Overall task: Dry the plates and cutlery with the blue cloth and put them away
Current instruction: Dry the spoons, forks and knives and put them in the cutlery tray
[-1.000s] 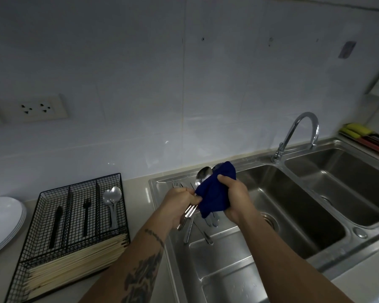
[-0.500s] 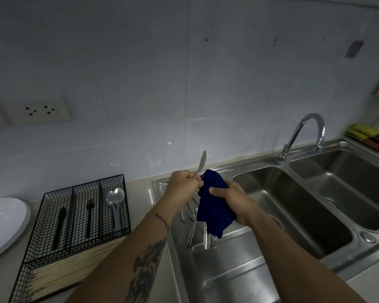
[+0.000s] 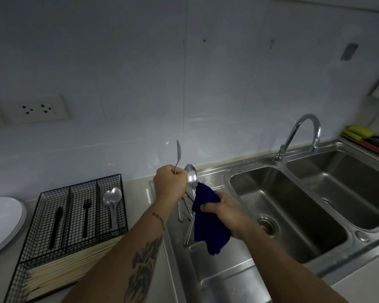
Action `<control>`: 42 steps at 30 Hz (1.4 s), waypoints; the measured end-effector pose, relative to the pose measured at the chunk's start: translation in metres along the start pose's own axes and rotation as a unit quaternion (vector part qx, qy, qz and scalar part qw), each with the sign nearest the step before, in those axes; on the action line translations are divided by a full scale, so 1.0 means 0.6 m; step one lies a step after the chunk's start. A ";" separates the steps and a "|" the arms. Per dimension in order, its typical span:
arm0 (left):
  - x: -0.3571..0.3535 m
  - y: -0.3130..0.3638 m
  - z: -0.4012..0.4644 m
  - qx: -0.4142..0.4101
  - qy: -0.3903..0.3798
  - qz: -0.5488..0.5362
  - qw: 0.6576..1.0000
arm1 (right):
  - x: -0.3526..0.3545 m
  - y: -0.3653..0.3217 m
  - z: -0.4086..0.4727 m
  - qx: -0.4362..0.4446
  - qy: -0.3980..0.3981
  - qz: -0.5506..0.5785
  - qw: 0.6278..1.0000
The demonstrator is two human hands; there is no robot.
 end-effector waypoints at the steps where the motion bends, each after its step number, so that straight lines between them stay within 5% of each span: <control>1: 0.002 -0.001 0.001 0.008 -0.010 -0.001 1.000 | 0.000 -0.005 0.004 0.005 0.011 -0.004 1.000; 13: 0.014 -0.010 0.013 -0.081 0.018 0.101 0.991 | 0.002 0.024 0.002 -0.017 0.030 -0.038 0.999; 17: 0.016 -0.038 0.008 -0.127 -0.011 0.205 0.970 | 0.035 -0.016 0.012 -0.017 0.104 0.042 0.993; 22: -0.003 -0.057 -0.010 -0.201 -0.058 0.292 0.933 | 0.042 -0.064 0.015 -0.057 0.069 0.276 0.957; 27: -0.012 -0.056 -0.028 -0.265 -0.142 0.313 0.901 | 0.018 -0.062 0.024 -0.036 0.080 0.247 0.965; 32: -0.012 -0.059 -0.029 -0.252 -0.172 0.268 0.914 | 0.020 -0.047 0.032 0.004 0.161 0.209 0.965; 42: 0.003 -0.088 -0.017 -0.080 -0.259 0.162 0.949 | 0.070 -0.062 0.035 0.074 0.234 0.172 0.954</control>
Point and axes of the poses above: each hand's wrist, its own z-axis towards the middle knuckle, its own x-axis out of the back of the hand, y = z × x, the point moved 1 cm from there along z, towards the middle knuckle, and after that the axes turned 2 degrees about x, right-handed, at the moved point
